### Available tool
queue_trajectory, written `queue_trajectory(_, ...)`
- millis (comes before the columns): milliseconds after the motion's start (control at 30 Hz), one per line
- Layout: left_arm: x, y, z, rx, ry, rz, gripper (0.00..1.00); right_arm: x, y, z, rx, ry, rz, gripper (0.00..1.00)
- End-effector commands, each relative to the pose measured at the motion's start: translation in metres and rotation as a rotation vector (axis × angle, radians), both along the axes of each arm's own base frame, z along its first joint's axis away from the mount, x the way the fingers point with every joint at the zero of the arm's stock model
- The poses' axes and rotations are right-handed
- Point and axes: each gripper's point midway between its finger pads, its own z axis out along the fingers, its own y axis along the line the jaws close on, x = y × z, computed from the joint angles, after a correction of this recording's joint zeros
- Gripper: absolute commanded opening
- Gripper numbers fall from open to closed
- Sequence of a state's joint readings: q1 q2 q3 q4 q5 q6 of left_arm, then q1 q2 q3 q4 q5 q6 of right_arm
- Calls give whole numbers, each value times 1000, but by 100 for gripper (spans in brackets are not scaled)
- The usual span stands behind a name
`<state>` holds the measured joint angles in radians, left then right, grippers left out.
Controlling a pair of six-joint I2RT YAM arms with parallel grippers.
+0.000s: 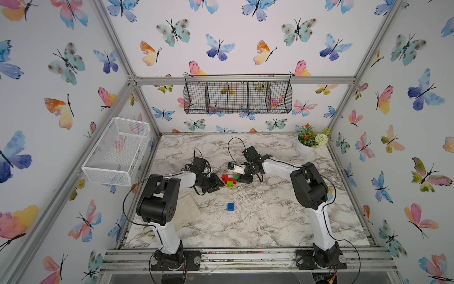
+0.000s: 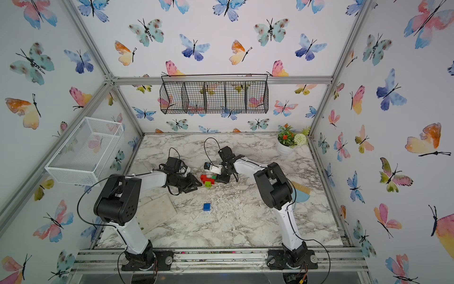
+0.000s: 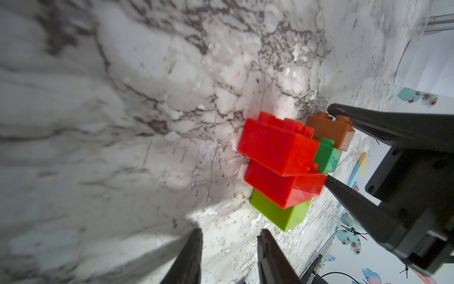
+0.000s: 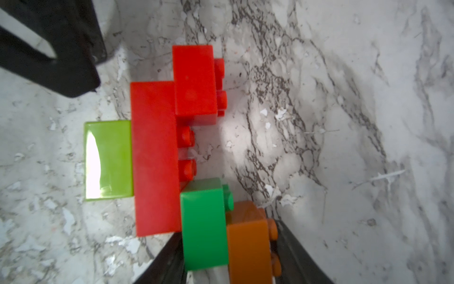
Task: Assemble the letter v with lego
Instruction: Assemble the lego brick with the lego brick.
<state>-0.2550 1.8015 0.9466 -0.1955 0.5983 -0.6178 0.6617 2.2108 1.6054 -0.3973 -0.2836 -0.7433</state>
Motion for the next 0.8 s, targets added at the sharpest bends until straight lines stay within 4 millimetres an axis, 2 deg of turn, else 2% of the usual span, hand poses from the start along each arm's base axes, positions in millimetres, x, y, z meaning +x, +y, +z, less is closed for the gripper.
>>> queue_trajectory(0, -14, 12, -22, 69, 84, 6, 41, -4, 0, -13, -18, 22, 29, 57)
queue_trajectory(767, -13, 11, -25, 65, 92, 3, 41, -16, 0, -21, -9, 37, 79, 50)
